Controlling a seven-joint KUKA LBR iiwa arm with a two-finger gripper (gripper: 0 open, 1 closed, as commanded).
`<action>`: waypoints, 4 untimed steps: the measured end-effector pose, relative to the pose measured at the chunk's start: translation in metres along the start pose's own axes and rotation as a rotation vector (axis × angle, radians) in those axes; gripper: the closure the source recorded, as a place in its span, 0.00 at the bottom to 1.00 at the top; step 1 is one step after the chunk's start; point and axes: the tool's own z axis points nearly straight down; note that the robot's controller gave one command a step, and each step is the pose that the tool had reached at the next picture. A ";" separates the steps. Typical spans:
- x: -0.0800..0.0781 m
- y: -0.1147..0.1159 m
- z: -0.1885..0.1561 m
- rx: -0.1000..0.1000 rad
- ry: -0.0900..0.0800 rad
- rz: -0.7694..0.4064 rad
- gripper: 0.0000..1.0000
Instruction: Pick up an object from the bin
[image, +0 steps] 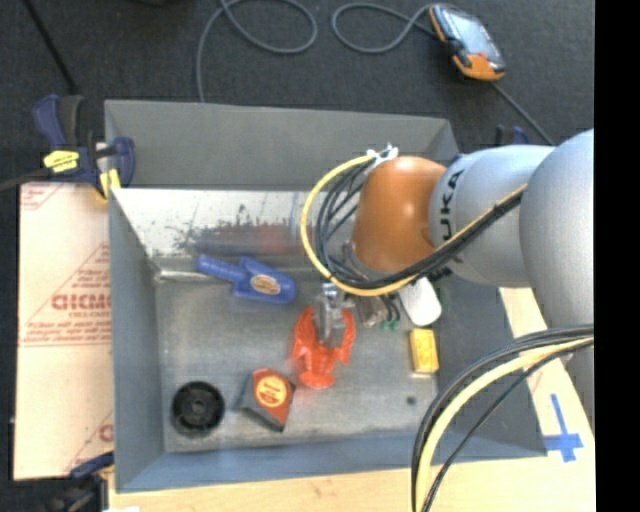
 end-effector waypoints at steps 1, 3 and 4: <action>0.001 0.001 0.002 -0.002 0.004 0.001 0.00; 0.007 -0.005 0.003 -0.002 0.013 -0.019 0.00; 0.004 -0.006 0.003 -0.001 0.012 -0.034 0.00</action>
Offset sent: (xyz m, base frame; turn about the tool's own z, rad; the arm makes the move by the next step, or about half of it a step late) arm 0.0000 0.0000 0.0000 0.0000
